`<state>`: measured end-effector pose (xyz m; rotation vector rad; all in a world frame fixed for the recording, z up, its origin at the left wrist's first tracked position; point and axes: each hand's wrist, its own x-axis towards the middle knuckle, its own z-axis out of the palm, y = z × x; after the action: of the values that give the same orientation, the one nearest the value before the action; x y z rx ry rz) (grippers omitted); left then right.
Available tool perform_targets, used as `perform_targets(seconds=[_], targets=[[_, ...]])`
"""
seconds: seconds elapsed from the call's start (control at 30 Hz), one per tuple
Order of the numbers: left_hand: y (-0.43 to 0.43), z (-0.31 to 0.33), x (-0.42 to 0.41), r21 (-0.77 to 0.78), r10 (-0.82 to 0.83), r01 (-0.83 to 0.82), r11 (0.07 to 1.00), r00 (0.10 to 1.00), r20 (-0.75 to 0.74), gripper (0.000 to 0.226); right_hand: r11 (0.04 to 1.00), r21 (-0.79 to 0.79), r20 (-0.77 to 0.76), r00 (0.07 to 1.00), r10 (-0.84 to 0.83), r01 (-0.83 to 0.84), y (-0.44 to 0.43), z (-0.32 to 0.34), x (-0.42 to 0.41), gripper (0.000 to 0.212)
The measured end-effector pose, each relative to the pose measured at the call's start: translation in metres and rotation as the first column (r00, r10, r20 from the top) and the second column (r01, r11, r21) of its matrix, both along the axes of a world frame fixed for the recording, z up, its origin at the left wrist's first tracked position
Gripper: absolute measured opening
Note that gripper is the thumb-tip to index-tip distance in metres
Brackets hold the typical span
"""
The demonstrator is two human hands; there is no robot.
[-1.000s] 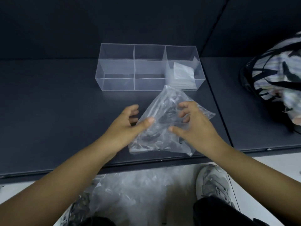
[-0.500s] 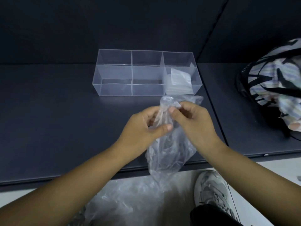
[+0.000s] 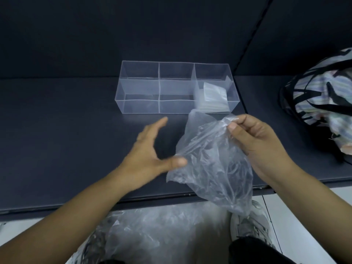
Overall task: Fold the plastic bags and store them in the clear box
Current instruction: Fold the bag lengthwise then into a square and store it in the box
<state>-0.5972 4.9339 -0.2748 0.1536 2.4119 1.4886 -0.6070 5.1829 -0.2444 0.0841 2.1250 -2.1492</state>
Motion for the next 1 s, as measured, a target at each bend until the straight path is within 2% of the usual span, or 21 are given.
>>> perform_targets(seconds=[0.07,0.1,0.13,0.23,0.27,0.33,0.4,0.53,0.6,0.67,0.77,0.8,0.87,0.93,1.0], targets=[[0.011,-0.002,0.008,-0.001,-0.11,0.111,0.994,0.987,0.119,0.112,0.998,-0.059,0.027,1.0,-0.015,0.017,-0.001,-0.002,0.001,0.006],[0.017,-0.006,0.013,0.018,-0.096,0.094,0.995,0.985,0.145,0.108,0.996,-0.085,0.044,0.998,-0.033,0.037,-0.002,-0.003,0.001,0.007],[0.022,-0.01,0.017,0.041,-0.043,0.038,0.998,0.988,0.148,0.093,0.992,-0.11,0.063,0.996,-0.058,0.064,-0.002,-0.003,0.001,0.008],[0.027,-0.017,0.021,0.098,0.166,-0.182,0.978,0.975,0.151,0.019,0.981,-0.122,0.066,0.988,-0.142,0.149,0.003,-0.003,-0.003,0.011],[0.024,-0.017,0.019,0.155,0.211,-0.237,0.959,0.963,0.167,0.007,0.978,-0.113,0.046,0.985,-0.168,0.173,0.006,-0.002,-0.005,0.012],[0.014,-0.012,0.013,0.279,0.246,-0.3,0.912,0.946,0.211,0.014,0.974,-0.08,-0.017,0.977,-0.212,0.21,0.013,0.002,-0.009,0.017],[0.006,-0.005,0.007,0.377,0.219,-0.295,0.878,0.948,0.232,0.022,0.97,-0.01,-0.101,0.965,-0.244,0.244,0.021,0.007,-0.012,0.02],[-0.001,0.004,0.006,0.477,0.174,-0.269,0.837,0.956,0.234,0.025,0.916,0.249,-0.259,0.933,-0.25,0.314,0.022,0.016,-0.012,0.021],[-0.01,0.006,0.006,0.426,0.171,-0.273,0.862,0.95,0.263,0.025,0.906,0.275,-0.258,0.932,-0.253,0.322,0.019,0.019,-0.012,0.021],[-0.025,0.008,0.002,0.28,0.125,-0.214,0.936,0.945,0.303,0.028,0.904,0.301,-0.237,0.942,-0.237,0.303,0.016,0.021,-0.012,0.02],[-0.036,0.013,-0.005,-0.007,0.11,-0.113,0.994,0.952,0.285,0.036,0.928,0.335,-0.211,0.973,-0.093,0.162,0.002,0.023,-0.012,0.015],[-0.033,0.017,-0.008,-0.018,0.115,-0.114,0.993,0.962,0.247,0.044,0.941,0.325,-0.207,0.978,-0.022,0.09,-0.006,0.023,-0.011,0.014],[-0.019,0.029,-0.014,0.086,-0.001,-0.022,0.996,0.968,0.252,0.055,0.949,0.312,-0.208,0.971,0.12,-0.05,-0.022,0.021,-0.011,0.011],[0.001,0.036,-0.016,0.25,-0.201,0.113,0.962,0.911,0.36,0.056,0.939,0.3,-0.214,0.948,0.236,-0.166,-0.034,0.021,-0.011,0.008],[0.014,0.04,-0.019,0.389,-0.224,0.02,0.921,0.844,0.488,0.051,0.931,0.263,-0.208,0.928,0.309,-0.251,-0.039,0.022,-0.012,0.008]])
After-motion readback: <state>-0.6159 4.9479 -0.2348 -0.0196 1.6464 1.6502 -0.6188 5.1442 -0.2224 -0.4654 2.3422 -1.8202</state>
